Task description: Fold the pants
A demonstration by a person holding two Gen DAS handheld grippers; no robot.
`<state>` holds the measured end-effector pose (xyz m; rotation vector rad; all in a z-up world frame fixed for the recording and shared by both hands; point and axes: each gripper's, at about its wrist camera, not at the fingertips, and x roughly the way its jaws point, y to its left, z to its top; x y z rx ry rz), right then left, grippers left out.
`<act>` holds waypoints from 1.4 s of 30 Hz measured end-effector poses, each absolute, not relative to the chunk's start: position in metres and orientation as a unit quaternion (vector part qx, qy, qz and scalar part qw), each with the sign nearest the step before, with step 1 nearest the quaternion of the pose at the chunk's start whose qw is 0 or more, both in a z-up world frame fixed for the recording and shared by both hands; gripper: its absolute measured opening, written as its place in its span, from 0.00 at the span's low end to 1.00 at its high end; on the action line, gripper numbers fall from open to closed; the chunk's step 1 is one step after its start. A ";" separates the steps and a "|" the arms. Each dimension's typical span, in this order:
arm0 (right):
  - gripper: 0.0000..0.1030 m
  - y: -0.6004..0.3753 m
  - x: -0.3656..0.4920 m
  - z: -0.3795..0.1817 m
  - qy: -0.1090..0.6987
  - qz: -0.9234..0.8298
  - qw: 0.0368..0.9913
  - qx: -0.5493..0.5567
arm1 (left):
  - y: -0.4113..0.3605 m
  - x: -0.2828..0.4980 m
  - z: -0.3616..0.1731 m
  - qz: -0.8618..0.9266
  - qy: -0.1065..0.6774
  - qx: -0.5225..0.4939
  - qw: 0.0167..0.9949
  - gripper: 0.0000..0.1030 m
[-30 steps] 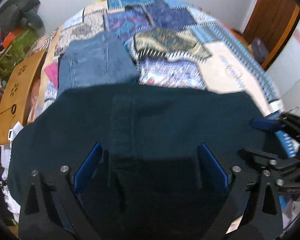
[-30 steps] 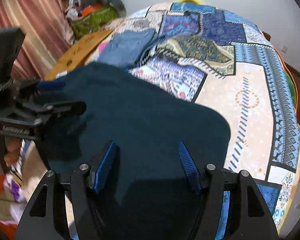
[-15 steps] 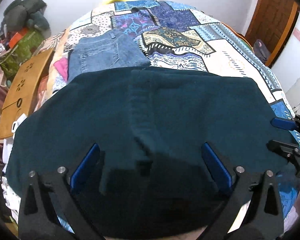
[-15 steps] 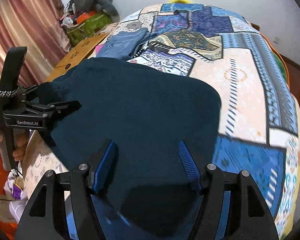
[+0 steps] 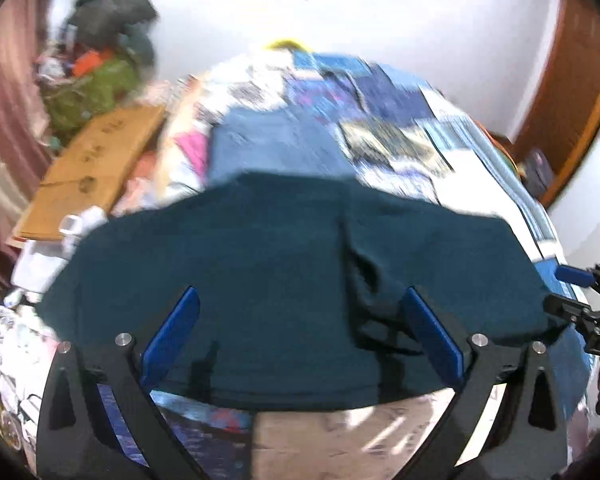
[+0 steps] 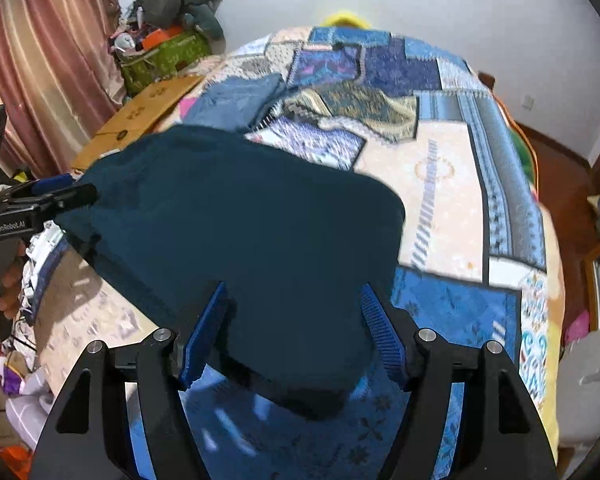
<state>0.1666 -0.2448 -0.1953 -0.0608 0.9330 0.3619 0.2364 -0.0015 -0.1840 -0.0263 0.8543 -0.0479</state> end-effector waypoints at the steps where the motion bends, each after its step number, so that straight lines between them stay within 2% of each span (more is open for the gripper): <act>1: 0.64 -0.241 0.168 -0.190 0.440 0.175 0.880 -0.031 | 0.009 0.233 -0.176 -0.013 0.401 -0.017 0.916 1.00; 8: 0.69 -0.203 0.181 -0.171 0.403 0.198 0.893 -0.032 | 0.086 0.213 -0.153 0.055 0.352 -0.065 0.932 1.00; 11: 0.69 -0.181 0.189 -0.175 0.405 0.210 0.890 -0.030 | 0.121 0.209 -0.162 0.095 0.372 -0.082 0.920 1.00; 23: 0.69 -0.132 0.195 -0.221 0.451 0.223 0.864 -0.030 | 0.241 0.200 -0.265 0.085 0.482 -0.310 0.815 1.00; 32: 0.71 -0.130 0.192 -0.222 0.453 0.214 0.865 -0.022 | 0.256 0.210 -0.320 -0.003 0.516 -0.427 0.743 0.93; 36: 0.71 -0.132 0.194 -0.224 0.453 0.215 0.865 -0.013 | 0.254 0.227 -0.326 -0.021 0.510 -0.431 0.744 0.93; 39: 0.72 -0.132 0.195 -0.224 0.454 0.214 0.865 -0.011 | 0.254 0.242 -0.332 -0.022 0.508 -0.426 0.748 0.87; 41: 0.72 -0.132 0.195 -0.225 0.454 0.215 0.865 -0.010 | 0.256 0.253 -0.333 -0.004 0.508 -0.414 0.755 0.75; 42: 0.72 -0.132 0.195 -0.225 0.453 0.215 0.865 -0.009 | 0.256 0.257 -0.332 0.009 0.509 -0.399 0.762 0.64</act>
